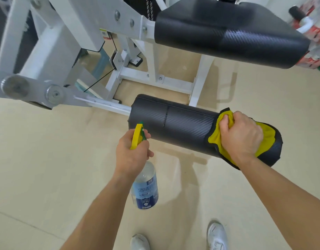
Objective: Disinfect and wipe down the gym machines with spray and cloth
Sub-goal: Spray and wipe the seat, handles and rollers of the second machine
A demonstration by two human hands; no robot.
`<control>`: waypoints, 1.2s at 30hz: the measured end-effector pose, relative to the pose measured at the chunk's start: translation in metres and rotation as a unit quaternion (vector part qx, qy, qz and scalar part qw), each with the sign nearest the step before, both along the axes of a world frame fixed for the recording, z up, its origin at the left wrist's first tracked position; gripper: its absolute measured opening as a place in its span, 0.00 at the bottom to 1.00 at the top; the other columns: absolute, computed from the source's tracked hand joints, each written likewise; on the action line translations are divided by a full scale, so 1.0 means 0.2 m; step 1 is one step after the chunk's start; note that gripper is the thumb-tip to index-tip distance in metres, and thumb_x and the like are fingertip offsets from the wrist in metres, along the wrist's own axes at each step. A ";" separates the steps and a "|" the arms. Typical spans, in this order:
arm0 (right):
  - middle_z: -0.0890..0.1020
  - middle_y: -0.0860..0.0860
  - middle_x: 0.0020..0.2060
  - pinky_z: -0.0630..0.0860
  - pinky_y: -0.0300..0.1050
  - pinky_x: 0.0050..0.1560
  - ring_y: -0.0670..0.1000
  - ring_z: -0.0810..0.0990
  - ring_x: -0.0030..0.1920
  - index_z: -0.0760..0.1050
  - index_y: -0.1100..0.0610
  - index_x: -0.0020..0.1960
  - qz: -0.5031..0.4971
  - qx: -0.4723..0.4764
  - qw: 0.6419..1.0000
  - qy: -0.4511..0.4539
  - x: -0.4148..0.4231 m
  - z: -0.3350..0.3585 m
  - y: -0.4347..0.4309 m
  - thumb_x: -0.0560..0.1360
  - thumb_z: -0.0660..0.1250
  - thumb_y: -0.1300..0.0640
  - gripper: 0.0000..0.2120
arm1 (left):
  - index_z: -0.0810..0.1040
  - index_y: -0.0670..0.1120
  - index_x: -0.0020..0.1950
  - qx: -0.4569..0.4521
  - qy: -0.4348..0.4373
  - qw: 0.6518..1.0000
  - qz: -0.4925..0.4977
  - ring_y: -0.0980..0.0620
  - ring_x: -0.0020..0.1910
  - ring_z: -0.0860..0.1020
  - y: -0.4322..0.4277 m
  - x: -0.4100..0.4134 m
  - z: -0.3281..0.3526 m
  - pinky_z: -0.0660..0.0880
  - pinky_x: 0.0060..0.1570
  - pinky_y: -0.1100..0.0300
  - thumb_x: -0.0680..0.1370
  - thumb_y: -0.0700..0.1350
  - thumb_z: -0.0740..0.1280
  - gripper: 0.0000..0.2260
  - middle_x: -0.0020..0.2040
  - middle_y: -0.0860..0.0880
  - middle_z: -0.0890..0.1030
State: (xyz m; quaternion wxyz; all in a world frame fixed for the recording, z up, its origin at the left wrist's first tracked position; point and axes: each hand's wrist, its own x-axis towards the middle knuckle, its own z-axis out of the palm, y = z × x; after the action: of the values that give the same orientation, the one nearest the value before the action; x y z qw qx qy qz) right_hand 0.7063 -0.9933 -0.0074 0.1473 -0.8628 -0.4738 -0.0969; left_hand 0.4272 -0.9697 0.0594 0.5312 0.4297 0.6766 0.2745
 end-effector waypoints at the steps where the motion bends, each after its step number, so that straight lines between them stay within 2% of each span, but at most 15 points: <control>1: 0.77 0.57 0.32 0.69 0.53 0.36 0.62 0.75 0.34 0.67 0.55 0.38 -0.003 0.001 1.000 0.002 0.00 0.00 0.00 0.79 0.60 0.49 0.15 | 0.81 0.45 0.51 -0.005 -0.003 1.000 0.003 0.51 0.30 0.79 0.00 0.00 0.00 0.75 0.38 0.55 0.76 0.32 0.62 0.12 0.51 0.42 0.84; 5: 0.76 0.57 0.32 0.68 0.53 0.36 0.62 0.74 0.34 0.64 0.54 0.37 0.002 0.001 1.000 0.003 -0.01 0.00 0.00 0.79 0.60 0.50 0.15 | 0.80 0.43 0.51 -0.010 -0.005 1.000 -0.004 0.51 0.29 0.78 0.02 0.01 0.01 0.75 0.37 0.55 0.77 0.33 0.63 0.09 0.49 0.39 0.83; 8: 0.76 0.58 0.32 0.68 0.53 0.36 0.62 0.74 0.34 0.63 0.54 0.37 0.023 0.001 1.000 0.018 0.00 0.02 0.00 0.80 0.58 0.49 0.15 | 0.81 0.45 0.51 -0.016 -0.002 1.000 -0.012 0.51 0.30 0.80 0.02 0.01 0.01 0.76 0.40 0.52 0.77 0.34 0.64 0.10 0.50 0.41 0.84; 10: 0.77 0.58 0.33 0.68 0.52 0.36 0.62 0.76 0.34 0.66 0.54 0.37 0.072 0.001 0.997 0.031 -0.06 0.05 0.02 0.79 0.57 0.48 0.15 | 0.82 0.48 0.52 -0.013 0.005 1.000 -0.007 0.50 0.32 0.83 0.01 -0.01 0.02 0.78 0.41 0.52 0.77 0.33 0.63 0.13 0.49 0.44 0.84; 13: 0.80 0.56 0.33 0.70 0.49 0.34 0.61 0.79 0.34 0.73 0.56 0.38 0.174 -0.015 0.985 0.015 -0.31 0.09 0.16 0.79 0.58 0.47 0.16 | 0.81 0.49 0.57 0.008 0.011 1.000 0.018 0.50 0.34 0.85 0.03 -0.05 0.02 0.77 0.40 0.56 0.77 0.32 0.62 0.16 0.43 0.46 0.81; 17: 0.83 0.51 0.43 0.69 0.49 0.42 0.56 0.82 0.43 0.77 0.53 0.47 0.268 -0.068 0.960 0.044 -0.79 0.12 0.47 0.82 0.56 0.47 0.15 | 0.79 0.53 0.61 0.024 0.004 0.998 0.057 0.49 0.36 0.86 0.08 -0.11 0.00 0.78 0.42 0.57 0.77 0.31 0.61 0.20 0.39 0.51 0.81; 20: 0.82 0.51 0.47 0.71 0.51 0.44 0.56 0.80 0.47 0.76 0.53 0.51 0.330 -0.055 0.941 0.045 -1.02 0.12 0.68 0.83 0.55 0.47 0.14 | 0.80 0.51 0.60 0.040 0.001 0.997 0.064 0.49 0.36 0.86 0.12 -0.15 -0.01 0.78 0.42 0.56 0.76 0.30 0.60 0.21 0.41 0.48 0.83; 22: 0.81 0.52 0.48 0.72 0.51 0.43 0.57 0.78 0.49 0.75 0.54 0.53 0.377 -0.071 0.923 0.013 -1.08 0.08 0.77 0.82 0.58 0.48 0.12 | 0.80 0.52 0.57 0.048 -0.004 0.997 0.068 0.49 0.36 0.86 0.14 -0.17 -0.02 0.78 0.41 0.57 0.76 0.30 0.60 0.20 0.41 0.46 0.84; 26: 0.77 0.53 0.41 0.69 0.48 0.32 0.57 0.77 0.41 0.77 0.54 0.50 0.342 -0.021 0.938 -0.041 -0.98 0.04 0.71 0.76 0.68 0.53 0.05 | 0.80 0.51 0.60 0.049 -0.017 0.997 0.052 0.49 0.36 0.86 0.16 -0.17 -0.03 0.78 0.37 0.62 0.76 0.29 0.60 0.21 0.36 0.48 0.81; 31: 0.78 0.55 0.42 0.71 0.49 0.33 0.59 0.78 0.41 0.76 0.54 0.52 0.311 -0.066 0.946 -0.055 -0.65 0.05 0.44 0.77 0.65 0.50 0.09 | 0.81 0.54 0.56 0.035 -0.030 0.999 0.015 0.46 0.37 0.86 0.18 -0.12 -0.03 0.78 0.35 0.64 0.77 0.30 0.61 0.20 0.39 0.48 0.82; 36: 0.74 0.54 0.37 0.61 0.44 0.29 0.57 0.75 0.36 0.74 0.54 0.43 0.249 -0.082 0.957 -0.123 -0.27 0.04 0.17 0.79 0.62 0.50 0.10 | 0.82 0.48 0.55 0.016 -0.042 0.999 0.013 0.48 0.38 0.86 0.19 -0.10 -0.02 0.77 0.36 0.64 0.77 0.31 0.62 0.16 0.38 0.48 0.83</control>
State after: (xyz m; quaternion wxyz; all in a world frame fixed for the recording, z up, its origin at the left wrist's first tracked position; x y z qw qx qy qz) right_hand 0.6514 -0.9585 0.0013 0.0361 -0.7079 -0.6945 -0.1238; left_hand 0.4075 -0.9318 0.0557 0.5486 0.4173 0.6548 0.3100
